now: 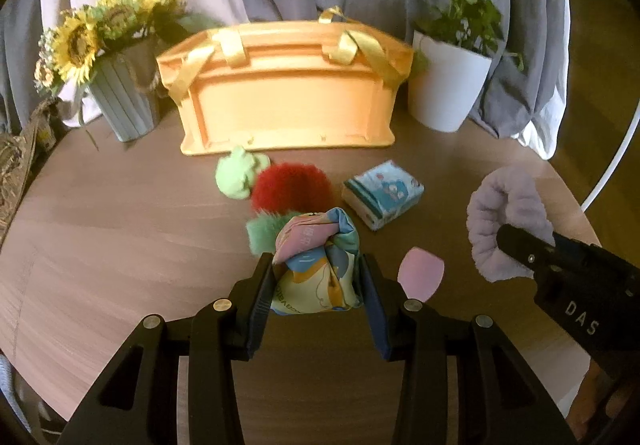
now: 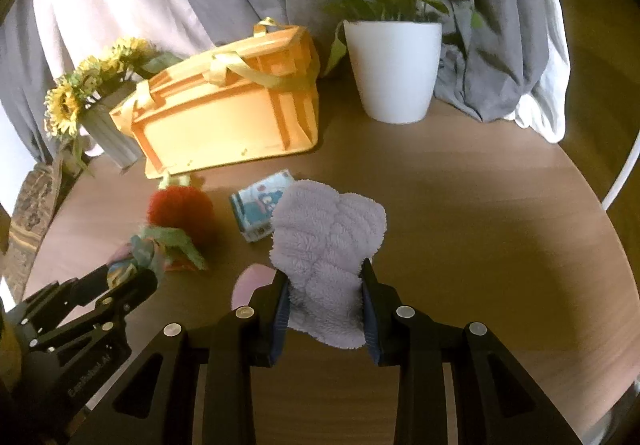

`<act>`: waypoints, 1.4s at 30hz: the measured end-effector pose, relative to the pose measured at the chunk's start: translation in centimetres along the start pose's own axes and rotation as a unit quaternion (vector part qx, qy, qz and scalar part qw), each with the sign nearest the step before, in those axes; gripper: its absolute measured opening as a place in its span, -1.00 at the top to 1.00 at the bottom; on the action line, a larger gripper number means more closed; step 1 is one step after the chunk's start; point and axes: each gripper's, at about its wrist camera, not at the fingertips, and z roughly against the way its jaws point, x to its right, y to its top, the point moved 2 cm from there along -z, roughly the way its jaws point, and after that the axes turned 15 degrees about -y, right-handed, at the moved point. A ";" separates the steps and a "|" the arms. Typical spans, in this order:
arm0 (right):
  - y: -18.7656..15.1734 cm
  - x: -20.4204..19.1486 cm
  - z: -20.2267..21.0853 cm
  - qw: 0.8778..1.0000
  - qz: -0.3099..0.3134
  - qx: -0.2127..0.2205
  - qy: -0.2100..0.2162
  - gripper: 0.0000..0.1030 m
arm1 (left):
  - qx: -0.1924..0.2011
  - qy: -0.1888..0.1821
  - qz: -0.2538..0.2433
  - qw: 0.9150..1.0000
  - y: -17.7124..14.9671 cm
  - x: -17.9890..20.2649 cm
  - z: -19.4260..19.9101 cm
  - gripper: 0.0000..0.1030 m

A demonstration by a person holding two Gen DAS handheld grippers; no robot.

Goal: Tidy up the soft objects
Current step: 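Lift and carry the scarf bundle and lavender towel with both grippers to the crate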

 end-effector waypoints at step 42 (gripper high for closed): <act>10.0 -8.2 8.5 0.986 -0.016 0.163 0.038 0.37 | 0.160 0.019 -0.045 0.986 10.5 -5.4 10.3 0.19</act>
